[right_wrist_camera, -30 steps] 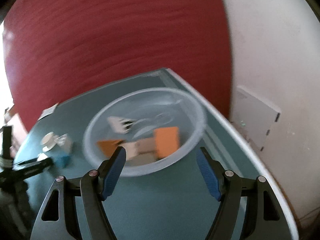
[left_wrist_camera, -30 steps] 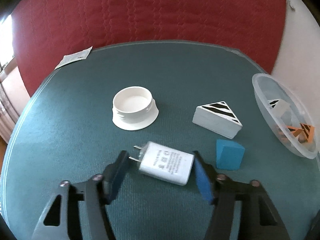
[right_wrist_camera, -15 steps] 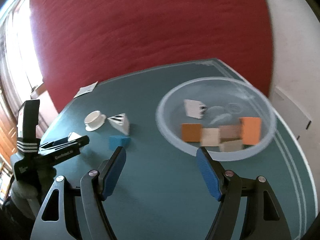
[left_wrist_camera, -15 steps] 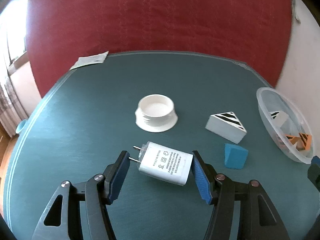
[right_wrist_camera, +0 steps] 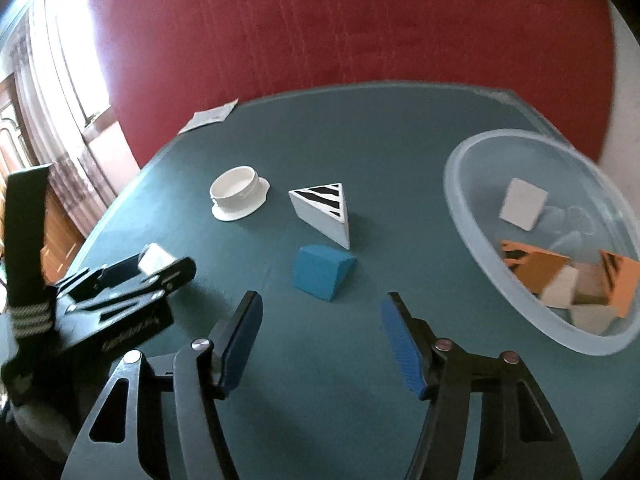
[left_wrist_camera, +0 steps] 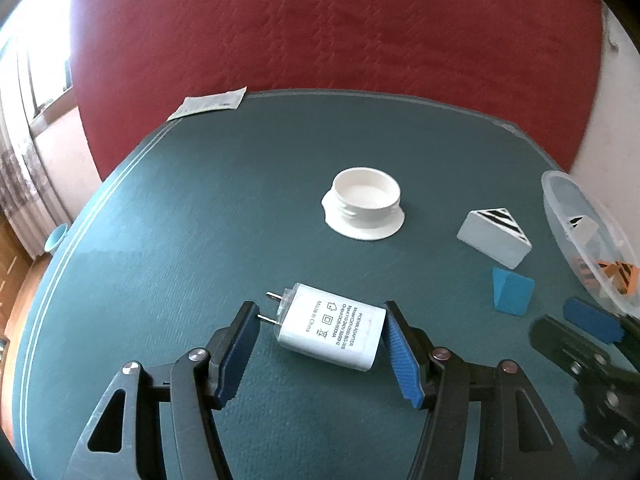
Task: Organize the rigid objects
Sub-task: 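Grasp the white charger with the left gripper while the right grasps the blue cube, then lift the charger with the left gripper while the right carries the blue cube into the bowl, then lower the charger into the clear bowl and open the left gripper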
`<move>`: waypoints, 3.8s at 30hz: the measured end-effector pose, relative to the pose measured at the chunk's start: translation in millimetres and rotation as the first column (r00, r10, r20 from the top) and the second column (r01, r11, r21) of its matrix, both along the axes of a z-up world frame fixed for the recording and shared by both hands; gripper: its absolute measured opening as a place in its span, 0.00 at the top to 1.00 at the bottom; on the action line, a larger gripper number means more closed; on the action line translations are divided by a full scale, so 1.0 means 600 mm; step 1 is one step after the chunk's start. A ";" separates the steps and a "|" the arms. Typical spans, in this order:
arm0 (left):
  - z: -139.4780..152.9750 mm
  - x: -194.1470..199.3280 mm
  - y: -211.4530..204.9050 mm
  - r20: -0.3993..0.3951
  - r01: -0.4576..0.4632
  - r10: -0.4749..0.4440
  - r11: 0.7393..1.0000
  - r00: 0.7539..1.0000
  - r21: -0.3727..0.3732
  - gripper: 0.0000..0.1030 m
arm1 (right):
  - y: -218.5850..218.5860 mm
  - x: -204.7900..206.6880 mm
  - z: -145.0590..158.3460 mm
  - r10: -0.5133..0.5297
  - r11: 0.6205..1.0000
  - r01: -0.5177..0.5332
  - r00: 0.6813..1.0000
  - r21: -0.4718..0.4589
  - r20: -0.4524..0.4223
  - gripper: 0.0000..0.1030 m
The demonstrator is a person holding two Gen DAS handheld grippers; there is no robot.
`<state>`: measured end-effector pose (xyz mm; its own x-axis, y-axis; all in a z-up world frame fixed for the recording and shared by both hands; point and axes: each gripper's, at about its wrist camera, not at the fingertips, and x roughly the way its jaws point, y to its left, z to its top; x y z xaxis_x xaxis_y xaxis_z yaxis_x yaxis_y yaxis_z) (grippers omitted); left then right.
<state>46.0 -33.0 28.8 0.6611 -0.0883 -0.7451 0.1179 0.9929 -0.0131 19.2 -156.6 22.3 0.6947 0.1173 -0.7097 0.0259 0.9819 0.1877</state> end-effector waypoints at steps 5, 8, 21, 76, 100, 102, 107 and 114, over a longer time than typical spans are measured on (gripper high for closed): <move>-0.002 -0.004 0.002 -0.009 -0.012 0.012 1.000 1.000 -0.010 0.37 | 0.003 0.037 -0.015 -0.024 1.000 0.023 0.999 -0.005 -0.027 0.43; -0.003 -0.005 0.002 -0.014 -0.010 0.010 1.000 1.000 -0.011 0.37 | 0.007 0.051 -0.017 -0.036 0.999 0.035 0.999 -0.020 -0.023 0.44; -0.007 0.003 0.006 -0.023 -0.005 0.004 1.000 1.000 -0.012 0.37 | 0.017 0.064 -0.018 -0.064 0.994 0.063 0.998 -0.088 -0.009 0.64; 0.004 -0.013 -0.005 0.009 -0.020 0.019 1.000 1.000 0.014 0.37 | -0.243 -0.039 0.039 -0.403 0.912 0.410 0.906 -0.032 0.128 0.53; 0.024 -0.032 -0.094 0.021 0.136 -0.137 0.990 0.990 0.038 0.37 | -0.270 -0.152 0.033 -0.464 0.866 0.492 0.858 -0.092 0.220 0.46; 0.032 -0.032 -0.114 0.031 0.158 -0.159 0.987 0.987 0.044 0.37 | -0.275 -0.158 0.035 -0.475 0.862 0.502 0.849 -0.074 0.230 0.45; 0.045 -0.024 -0.165 0.034 0.222 -0.223 0.974 0.974 0.038 0.37 | -0.276 -0.169 0.036 -0.486 0.856 0.514 0.837 -0.054 0.252 0.41; 0.058 -0.031 -0.238 0.048 0.301 -0.302 0.953 0.952 0.041 0.37 | -0.289 -0.176 0.032 -0.503 0.854 0.521 0.828 -0.010 0.247 0.39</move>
